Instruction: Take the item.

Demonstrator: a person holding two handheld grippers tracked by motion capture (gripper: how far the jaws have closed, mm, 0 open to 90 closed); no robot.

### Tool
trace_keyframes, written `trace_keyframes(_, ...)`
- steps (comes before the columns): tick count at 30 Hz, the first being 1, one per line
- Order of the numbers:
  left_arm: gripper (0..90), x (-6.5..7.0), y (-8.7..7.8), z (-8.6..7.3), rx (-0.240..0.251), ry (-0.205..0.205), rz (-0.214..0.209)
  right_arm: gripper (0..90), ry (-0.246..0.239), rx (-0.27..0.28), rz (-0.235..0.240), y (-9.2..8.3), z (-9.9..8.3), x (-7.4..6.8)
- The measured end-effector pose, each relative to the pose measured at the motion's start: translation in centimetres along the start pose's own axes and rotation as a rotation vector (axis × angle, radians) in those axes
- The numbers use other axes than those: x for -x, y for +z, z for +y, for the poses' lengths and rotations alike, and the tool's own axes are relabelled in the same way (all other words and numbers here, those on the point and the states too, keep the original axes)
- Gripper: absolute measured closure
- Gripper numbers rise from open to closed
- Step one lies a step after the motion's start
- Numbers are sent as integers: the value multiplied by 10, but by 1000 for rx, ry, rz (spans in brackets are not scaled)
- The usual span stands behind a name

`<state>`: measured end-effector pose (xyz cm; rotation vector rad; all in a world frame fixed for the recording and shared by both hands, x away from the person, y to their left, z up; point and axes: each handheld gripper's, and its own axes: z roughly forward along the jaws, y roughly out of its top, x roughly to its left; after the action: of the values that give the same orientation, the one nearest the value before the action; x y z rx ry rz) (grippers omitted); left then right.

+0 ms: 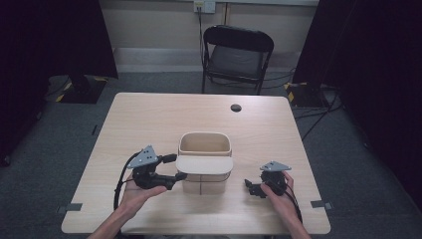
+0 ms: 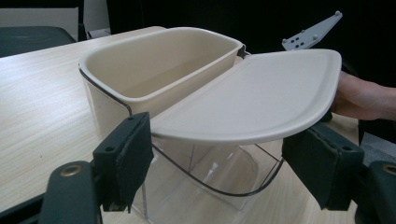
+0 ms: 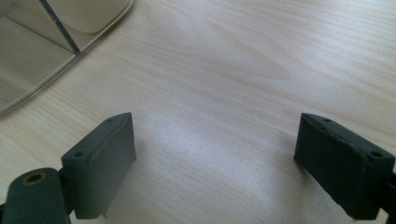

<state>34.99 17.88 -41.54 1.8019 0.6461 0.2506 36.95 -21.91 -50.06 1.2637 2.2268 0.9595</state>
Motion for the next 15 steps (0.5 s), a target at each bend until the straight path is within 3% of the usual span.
trace_keyframes(15,222,-3,2,1,0,-6,-9,116,0,0,0,0,0,0)
